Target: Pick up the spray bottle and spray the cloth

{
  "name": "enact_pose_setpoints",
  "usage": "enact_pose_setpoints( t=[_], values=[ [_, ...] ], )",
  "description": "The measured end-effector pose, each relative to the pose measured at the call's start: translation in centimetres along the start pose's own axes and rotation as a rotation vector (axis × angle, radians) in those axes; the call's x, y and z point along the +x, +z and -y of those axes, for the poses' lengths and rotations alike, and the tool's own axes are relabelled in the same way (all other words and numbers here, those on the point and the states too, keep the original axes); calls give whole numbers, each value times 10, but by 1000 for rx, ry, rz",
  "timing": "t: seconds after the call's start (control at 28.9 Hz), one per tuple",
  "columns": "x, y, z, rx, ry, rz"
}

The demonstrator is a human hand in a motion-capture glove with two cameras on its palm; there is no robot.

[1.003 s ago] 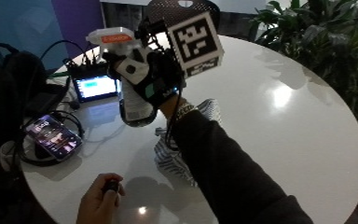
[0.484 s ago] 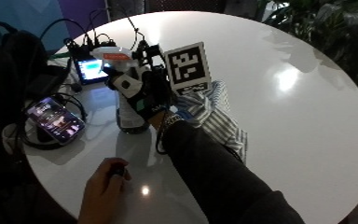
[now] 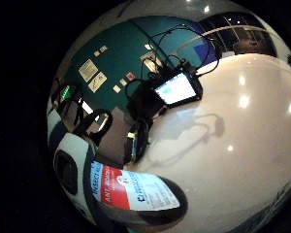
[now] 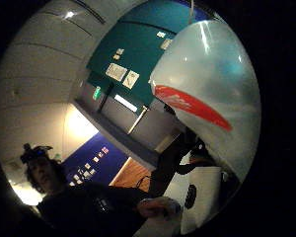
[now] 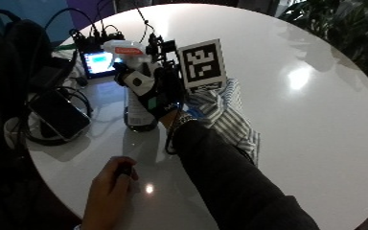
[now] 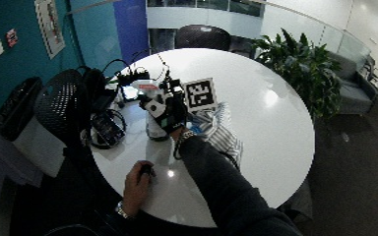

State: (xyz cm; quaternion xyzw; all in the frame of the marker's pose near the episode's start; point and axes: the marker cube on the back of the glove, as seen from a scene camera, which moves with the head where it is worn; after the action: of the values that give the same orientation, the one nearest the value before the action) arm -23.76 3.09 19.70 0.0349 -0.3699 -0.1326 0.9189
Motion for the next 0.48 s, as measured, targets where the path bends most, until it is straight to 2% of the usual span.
enact_pose_setpoints(
  t=[0.48],
  values=[
    [4, 0, -4, -4, -1, -1]
  ],
)
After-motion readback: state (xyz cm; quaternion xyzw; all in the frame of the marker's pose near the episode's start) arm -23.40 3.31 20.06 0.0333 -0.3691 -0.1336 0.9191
